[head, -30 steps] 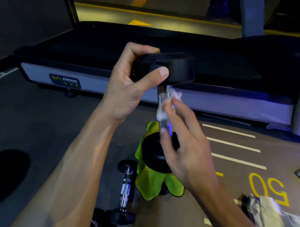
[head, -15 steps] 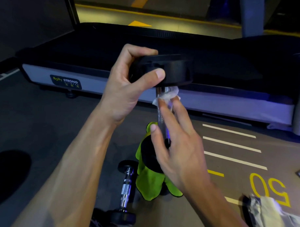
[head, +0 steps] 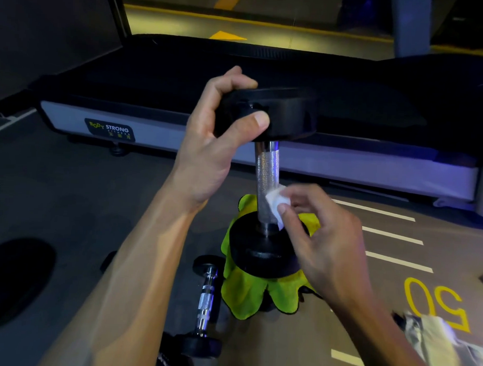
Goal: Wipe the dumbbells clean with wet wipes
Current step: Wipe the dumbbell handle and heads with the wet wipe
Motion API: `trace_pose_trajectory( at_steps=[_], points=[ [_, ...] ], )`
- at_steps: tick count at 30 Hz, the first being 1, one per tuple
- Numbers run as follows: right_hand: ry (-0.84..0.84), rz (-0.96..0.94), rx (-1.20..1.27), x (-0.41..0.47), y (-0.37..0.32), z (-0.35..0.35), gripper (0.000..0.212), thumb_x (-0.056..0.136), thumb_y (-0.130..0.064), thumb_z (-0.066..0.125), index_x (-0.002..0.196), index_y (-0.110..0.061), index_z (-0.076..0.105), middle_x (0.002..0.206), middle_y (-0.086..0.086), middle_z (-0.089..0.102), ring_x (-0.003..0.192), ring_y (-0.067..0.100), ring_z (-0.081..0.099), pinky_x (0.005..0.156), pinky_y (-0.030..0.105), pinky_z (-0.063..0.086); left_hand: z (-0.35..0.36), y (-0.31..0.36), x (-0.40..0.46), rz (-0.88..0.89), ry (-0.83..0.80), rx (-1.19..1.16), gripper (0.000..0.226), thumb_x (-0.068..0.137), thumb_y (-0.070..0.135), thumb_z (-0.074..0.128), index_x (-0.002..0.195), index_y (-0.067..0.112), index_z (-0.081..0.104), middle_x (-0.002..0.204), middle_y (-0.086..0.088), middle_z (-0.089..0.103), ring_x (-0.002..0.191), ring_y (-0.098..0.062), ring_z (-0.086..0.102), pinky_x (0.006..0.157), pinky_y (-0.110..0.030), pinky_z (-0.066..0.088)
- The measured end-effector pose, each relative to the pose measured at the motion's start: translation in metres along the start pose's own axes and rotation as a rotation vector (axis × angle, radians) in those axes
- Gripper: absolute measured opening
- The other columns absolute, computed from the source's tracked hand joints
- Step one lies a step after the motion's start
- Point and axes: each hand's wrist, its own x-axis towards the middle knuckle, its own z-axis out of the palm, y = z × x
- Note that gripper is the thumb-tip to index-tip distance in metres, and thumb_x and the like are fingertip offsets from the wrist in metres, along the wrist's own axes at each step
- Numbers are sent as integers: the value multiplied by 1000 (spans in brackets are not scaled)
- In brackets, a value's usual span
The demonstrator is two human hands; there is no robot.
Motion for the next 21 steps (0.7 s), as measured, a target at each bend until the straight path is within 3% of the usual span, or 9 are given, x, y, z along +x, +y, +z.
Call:
trace_pose_trajectory(
  at_steps=[3,6,8,13,16,21],
  points=[
    [21,23,-24,5,-4,2,21,95,-23,75,115,-30,72,91,-22,74,90,-4,70,76,7,48,0,0,-2,4,1,5,38,82,36,70,118,33,59,158,0,43,149,-15,43,122,-46,41],
    [-20,15,-35,-1,1,-1,7,92,-20,79,97,-25,79,86,-20,76,85,-2,70,68,4,44,-1,0,-1,-1,3,-11,38,82,36,70,118,33,59,160,-3,42,147,-15,46,118,-38,44],
    [-87,46,-48,1,7,-5,10,86,-17,84,89,-25,78,82,-19,74,83,2,70,69,5,44,-1,-2,1,-5,12,-10,38,82,36,69,118,33,59,158,0,43,144,-13,48,118,-38,44],
    [-162,225,-36,14,15,-8,30,77,-25,91,96,-34,69,100,-15,70,89,-3,68,73,9,47,-1,-7,7,-2,27,-3,37,82,37,69,117,33,59,151,1,47,146,-15,45,119,-41,42],
    [-199,293,-62,15,18,-9,15,77,-37,89,81,-31,75,85,-18,76,88,-6,69,77,20,50,-1,-7,9,-5,34,-6,36,82,38,69,117,34,59,150,1,48,141,-10,49,115,-34,44],
    [-199,266,-202,14,3,1,21,77,-40,87,75,-26,72,83,-16,74,80,3,65,71,28,49,-2,-10,11,-13,45,8,37,81,38,69,116,33,59,146,6,52,140,-14,52,118,-40,43]
  ],
)
